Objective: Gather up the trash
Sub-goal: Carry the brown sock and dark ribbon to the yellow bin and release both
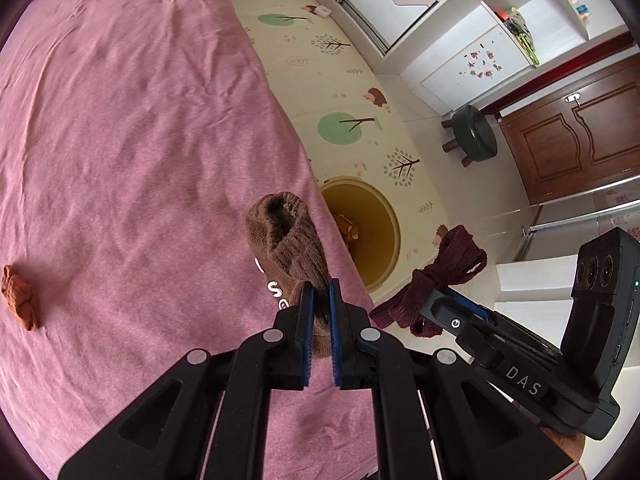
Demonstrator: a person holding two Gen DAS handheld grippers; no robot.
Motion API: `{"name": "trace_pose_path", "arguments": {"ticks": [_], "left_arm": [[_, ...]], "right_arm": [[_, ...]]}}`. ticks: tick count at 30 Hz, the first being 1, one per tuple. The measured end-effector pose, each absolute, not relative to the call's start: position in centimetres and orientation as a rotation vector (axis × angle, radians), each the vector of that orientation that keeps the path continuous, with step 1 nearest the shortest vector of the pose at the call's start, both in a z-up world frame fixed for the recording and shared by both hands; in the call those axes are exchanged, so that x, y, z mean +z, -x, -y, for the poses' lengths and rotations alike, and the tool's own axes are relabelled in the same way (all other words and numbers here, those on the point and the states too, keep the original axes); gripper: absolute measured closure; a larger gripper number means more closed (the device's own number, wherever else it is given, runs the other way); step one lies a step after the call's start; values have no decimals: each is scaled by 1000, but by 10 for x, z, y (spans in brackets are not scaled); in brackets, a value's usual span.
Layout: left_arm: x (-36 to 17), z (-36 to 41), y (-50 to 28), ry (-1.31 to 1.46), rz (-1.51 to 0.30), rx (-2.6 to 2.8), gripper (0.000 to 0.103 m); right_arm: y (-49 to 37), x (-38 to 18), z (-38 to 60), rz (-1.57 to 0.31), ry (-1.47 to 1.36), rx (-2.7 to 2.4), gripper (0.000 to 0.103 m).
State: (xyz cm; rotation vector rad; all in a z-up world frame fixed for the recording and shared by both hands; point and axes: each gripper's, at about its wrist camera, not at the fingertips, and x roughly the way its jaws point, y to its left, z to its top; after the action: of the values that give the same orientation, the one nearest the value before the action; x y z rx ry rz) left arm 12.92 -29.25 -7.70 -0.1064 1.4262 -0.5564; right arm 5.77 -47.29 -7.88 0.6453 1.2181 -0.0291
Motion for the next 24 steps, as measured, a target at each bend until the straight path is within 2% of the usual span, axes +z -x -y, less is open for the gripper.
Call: {"name": "trace_pose_path", "arguments": {"ticks": [16, 24], "left_arm": [[-103, 445, -142, -110, -1443, -731, 96], [-125, 489, -161, -165, -1457, -755, 96]], "right_arm": [[-42, -110, 575, -1177, -731, -185, 76], [-47, -129, 605, -1164, -752, -229, 75]]}}
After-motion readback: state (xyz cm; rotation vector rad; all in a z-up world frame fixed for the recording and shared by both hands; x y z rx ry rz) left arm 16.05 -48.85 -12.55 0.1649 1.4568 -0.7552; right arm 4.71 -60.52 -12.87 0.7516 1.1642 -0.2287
